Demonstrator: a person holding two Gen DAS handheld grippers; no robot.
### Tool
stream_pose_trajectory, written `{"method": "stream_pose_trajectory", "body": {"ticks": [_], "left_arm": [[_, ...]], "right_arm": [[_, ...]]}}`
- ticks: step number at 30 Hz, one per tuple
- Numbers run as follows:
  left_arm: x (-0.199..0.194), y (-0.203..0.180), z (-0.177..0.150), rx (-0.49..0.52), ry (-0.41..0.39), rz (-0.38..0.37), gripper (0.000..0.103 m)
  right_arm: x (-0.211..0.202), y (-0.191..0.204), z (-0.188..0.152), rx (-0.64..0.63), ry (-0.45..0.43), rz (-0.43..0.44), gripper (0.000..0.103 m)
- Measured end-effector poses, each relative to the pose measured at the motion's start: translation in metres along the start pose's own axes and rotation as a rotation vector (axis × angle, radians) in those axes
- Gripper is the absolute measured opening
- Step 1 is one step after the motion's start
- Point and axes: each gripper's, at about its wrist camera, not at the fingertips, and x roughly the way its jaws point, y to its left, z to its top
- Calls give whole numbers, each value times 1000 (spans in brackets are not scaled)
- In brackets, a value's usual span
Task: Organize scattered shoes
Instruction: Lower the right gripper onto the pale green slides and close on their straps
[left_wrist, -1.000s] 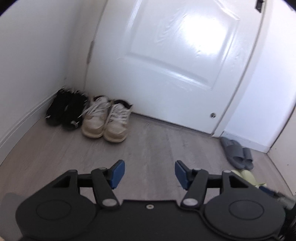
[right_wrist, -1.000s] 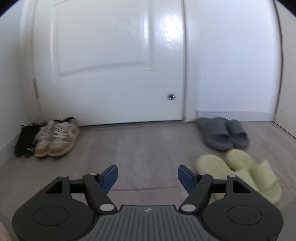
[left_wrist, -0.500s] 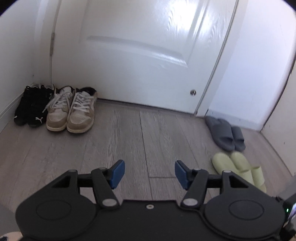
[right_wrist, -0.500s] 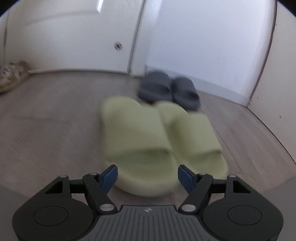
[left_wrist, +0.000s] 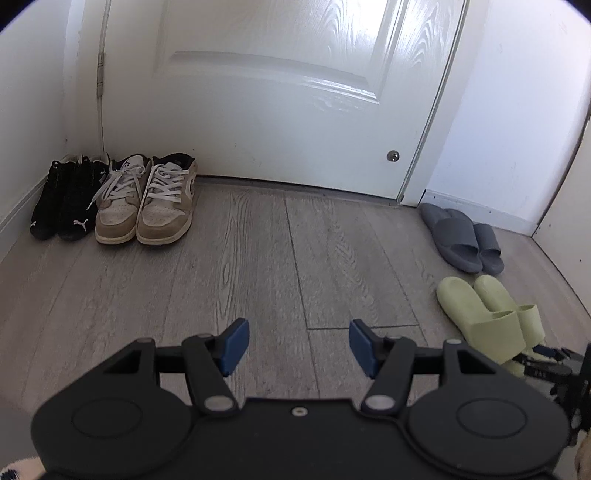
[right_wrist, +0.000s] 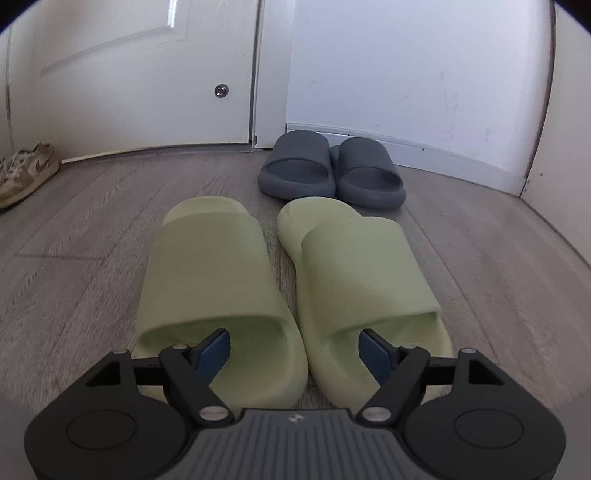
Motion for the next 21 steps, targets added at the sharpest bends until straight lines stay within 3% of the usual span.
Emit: {"method": "stream_pose_trajectory", "body": {"ticks": [8, 12, 17, 21], "left_arm": [[6, 13, 0, -18, 14, 22, 61], [3, 17, 2, -33, 8, 29, 61], [1, 23, 2, -39, 3, 36, 61], [-6, 29, 4, -50, -14, 41, 61]], "right_arm": [[24, 10, 7, 65, -45, -16, 78], [19, 25, 4, 132, -81, -53, 45], [19, 65, 2, 33, -107, -124, 29], [13, 92, 11, 32, -151, -145, 16]]}}
